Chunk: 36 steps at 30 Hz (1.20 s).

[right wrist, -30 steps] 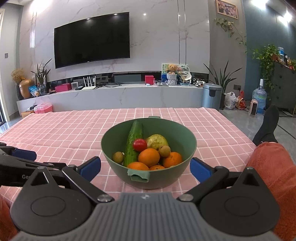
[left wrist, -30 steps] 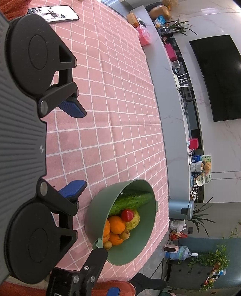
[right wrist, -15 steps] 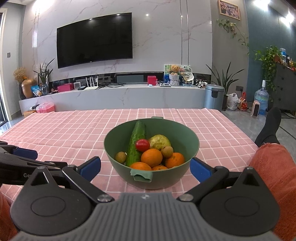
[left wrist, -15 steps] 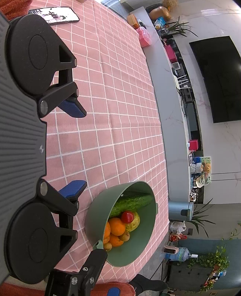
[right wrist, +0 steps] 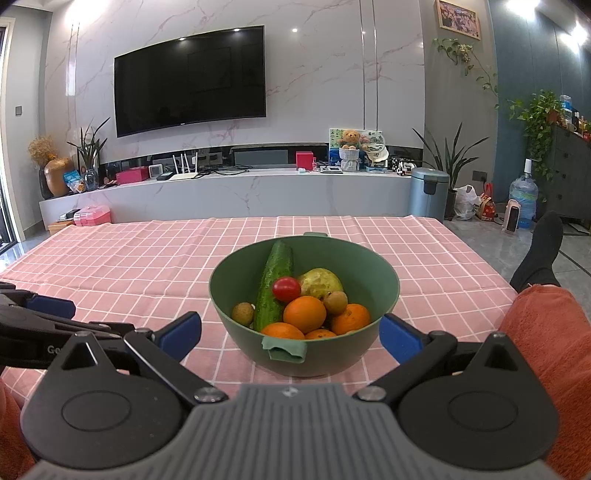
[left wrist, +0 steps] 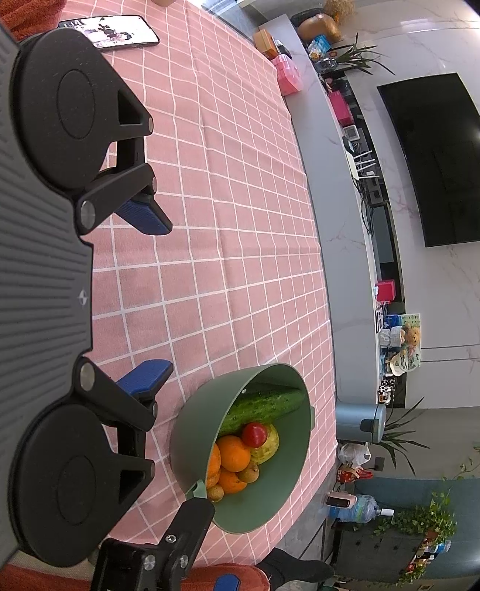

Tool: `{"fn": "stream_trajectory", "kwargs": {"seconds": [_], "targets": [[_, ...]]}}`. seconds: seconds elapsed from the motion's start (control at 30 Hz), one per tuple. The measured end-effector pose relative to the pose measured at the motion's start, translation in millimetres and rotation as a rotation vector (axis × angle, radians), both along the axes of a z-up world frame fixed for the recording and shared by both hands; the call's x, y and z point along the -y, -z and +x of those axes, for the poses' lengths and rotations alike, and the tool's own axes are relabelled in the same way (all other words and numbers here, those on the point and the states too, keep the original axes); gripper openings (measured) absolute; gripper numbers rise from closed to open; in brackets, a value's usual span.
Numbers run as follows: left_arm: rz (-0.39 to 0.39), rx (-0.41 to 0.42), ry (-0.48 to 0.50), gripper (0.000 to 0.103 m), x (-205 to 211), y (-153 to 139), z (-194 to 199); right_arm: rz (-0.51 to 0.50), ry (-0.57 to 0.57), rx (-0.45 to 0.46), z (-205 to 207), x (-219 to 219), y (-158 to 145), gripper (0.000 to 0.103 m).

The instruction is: Organize fruits

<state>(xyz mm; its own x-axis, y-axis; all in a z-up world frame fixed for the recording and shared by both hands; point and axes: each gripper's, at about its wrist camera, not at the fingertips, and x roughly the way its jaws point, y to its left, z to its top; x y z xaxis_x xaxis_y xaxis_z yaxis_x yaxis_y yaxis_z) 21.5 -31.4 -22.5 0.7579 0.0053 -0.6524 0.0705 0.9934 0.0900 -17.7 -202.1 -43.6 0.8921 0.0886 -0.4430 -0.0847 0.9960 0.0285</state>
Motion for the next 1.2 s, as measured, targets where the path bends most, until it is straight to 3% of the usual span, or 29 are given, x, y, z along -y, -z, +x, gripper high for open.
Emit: {"fn": "stream_trajectory", "kwargs": {"seconds": [1.2], "targets": [[-0.014,0.001,-0.007,0.09,-2.7,-3.8,-4.8,0.013,-0.016,-0.026,4.3,0.3,3.4,0.098]]}}
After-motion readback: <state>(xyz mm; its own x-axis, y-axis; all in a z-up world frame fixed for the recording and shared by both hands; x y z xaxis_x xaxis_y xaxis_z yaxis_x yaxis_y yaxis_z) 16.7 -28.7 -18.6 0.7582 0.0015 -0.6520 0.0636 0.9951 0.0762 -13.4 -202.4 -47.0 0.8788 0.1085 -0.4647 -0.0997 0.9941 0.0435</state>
